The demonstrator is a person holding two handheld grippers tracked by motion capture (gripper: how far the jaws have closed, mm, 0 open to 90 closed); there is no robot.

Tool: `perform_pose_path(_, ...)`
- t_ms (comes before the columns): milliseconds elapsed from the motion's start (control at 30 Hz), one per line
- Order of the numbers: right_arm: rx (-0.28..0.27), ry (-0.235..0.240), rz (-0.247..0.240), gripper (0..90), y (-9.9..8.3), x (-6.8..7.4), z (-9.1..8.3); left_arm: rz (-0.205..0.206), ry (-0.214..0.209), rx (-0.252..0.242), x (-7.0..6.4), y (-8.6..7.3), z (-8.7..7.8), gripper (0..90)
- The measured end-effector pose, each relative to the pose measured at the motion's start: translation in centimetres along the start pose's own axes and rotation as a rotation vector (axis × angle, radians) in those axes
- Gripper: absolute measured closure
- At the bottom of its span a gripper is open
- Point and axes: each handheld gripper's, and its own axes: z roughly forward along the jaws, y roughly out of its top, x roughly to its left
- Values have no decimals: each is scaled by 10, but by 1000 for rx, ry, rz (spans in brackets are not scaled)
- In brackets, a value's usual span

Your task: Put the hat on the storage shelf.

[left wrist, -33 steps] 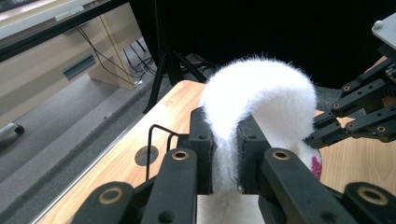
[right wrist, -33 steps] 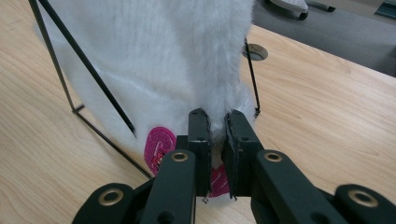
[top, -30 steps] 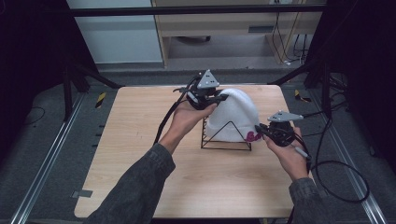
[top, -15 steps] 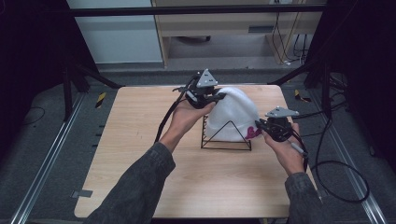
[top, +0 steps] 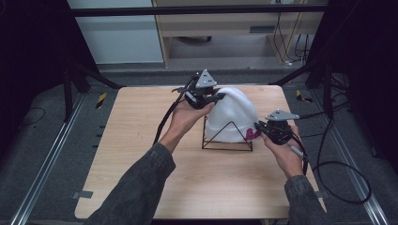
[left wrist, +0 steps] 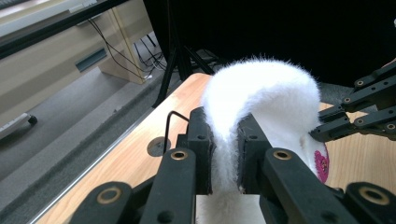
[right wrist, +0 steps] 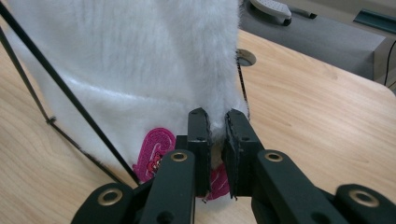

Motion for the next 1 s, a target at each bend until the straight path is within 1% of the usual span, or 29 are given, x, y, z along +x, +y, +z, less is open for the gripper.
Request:
perform_pose_path(133, 9, 8, 3, 817, -5, 2, 0, 4, -14, 11, -2, -3, 1, 790)
perform_pose_path(167, 14, 11, -4, 817, -7, 2, 1, 5, -18, 13, -3, -4, 1, 790)
perform_pose_path(367, 42, 23, -7, 815, -14, 7, 2, 12, -35, 29, -8, -10, 3, 788)
perform_pose_path(433, 47, 28, -3, 813, -17, 8, 3, 14, -41, 34, -9, -12, 4, 787)
perform_pose_path(500, 57, 36, -8, 810, -20, 8, 4, 15, -43, 42, -10, -14, 4, 786)
perform_pose_path(633, 72, 44, 0, 809, -24, 10, 6, 14, -49, 57, -10, -18, 5, 785)
perform_pose_path(700, 74, 46, -8, 808, -25, 11, 7, 11, -50, 64, -11, -20, 5, 784)
perform_pose_path(767, 75, 49, -3, 805, -26, 11, 7, 5, -49, 60, -11, -21, 5, 783)
perform_pose_path(833, 76, 49, -3, 792, -26, 11, 7, 8, -35, 58, -11, -22, 4, 780)
perform_pose_path(867, 76, 50, 6, 779, -27, 11, 7, -2, -32, 54, -12, -23, 4, 774)
perform_pose_path(900, 74, 49, 5, 760, -27, 11, 7, -6, -34, 53, -13, -24, 4, 753)
perform_pose_path(967, 66, 42, 15, 712, -28, 11, 4, 1, -48, 65, -14, -26, 6, 707)
perform_pose_path(1000, 63, 36, 16, 676, -29, 11, 2, 0, -44, 66, -15, -27, 5, 685)
